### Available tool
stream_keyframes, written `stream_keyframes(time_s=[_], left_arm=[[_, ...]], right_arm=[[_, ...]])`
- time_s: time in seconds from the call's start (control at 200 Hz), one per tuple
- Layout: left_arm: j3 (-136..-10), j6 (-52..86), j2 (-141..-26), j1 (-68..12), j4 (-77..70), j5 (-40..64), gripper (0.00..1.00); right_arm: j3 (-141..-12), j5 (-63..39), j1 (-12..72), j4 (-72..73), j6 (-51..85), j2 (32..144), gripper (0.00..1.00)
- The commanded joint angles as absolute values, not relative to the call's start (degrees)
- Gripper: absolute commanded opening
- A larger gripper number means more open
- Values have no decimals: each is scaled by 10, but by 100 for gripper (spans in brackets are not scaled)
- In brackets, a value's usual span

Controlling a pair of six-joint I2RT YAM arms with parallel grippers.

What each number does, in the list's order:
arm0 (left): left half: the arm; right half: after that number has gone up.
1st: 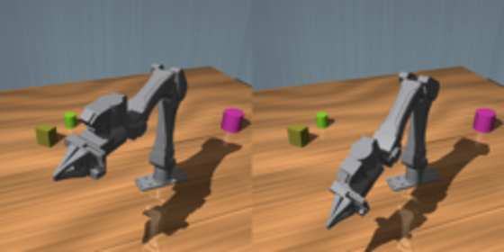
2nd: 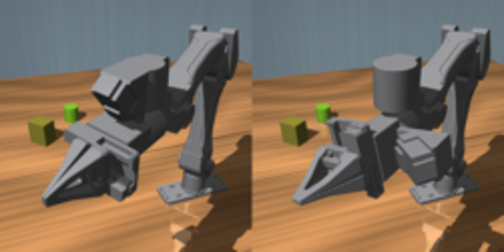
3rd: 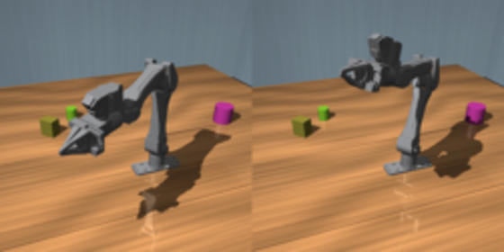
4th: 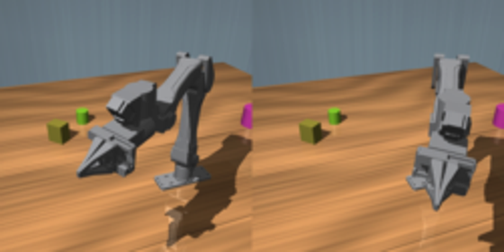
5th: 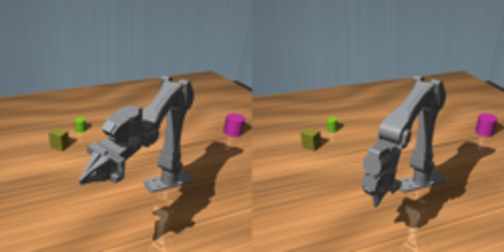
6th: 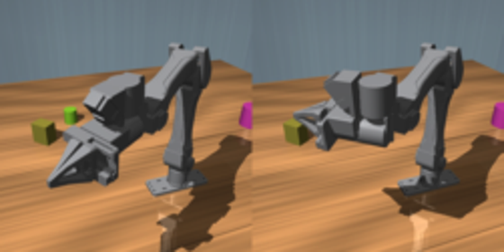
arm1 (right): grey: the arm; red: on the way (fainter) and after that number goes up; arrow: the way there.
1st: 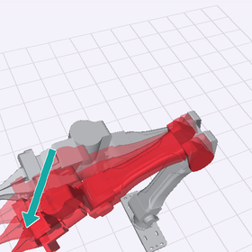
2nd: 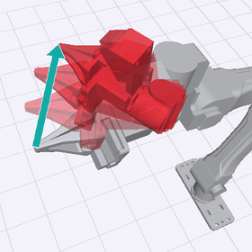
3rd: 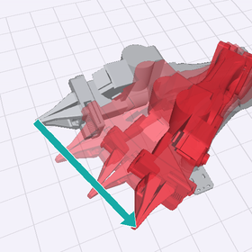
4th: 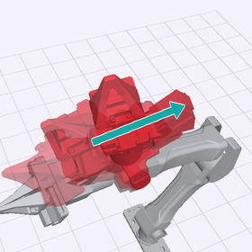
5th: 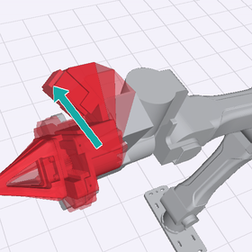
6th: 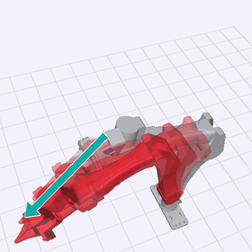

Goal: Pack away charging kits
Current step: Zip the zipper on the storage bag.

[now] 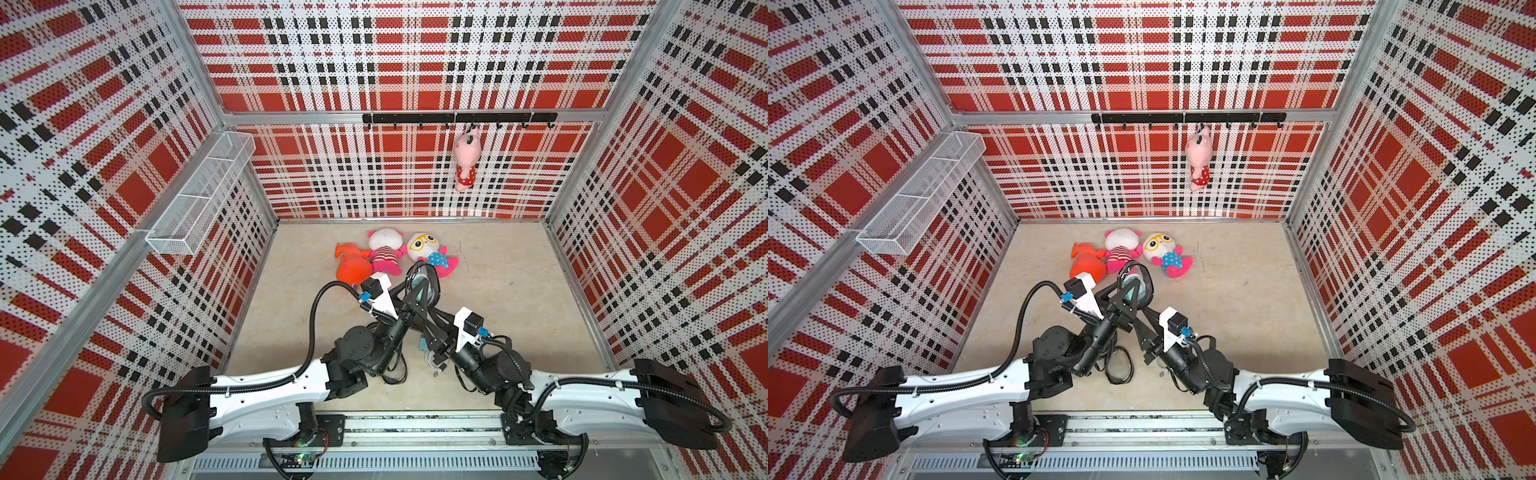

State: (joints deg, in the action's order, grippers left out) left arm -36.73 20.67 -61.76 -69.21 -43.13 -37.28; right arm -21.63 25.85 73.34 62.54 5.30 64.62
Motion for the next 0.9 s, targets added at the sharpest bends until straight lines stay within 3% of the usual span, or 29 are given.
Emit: stream_keyframes(time_s=[0.0, 0.641, 0.892], left_arm=[[-361, 208, -597, -691, -460, -374, 0], [-373, 208, -628, -691, -460, -360, 0], [-375, 219, -641, -691, -460, -358, 0]], right_arm=[[-201, 247, 736, 654, 52, 655, 38], [-232, 255, 736, 636, 57, 662, 34], [-238, 274, 735, 630, 61, 663, 29]])
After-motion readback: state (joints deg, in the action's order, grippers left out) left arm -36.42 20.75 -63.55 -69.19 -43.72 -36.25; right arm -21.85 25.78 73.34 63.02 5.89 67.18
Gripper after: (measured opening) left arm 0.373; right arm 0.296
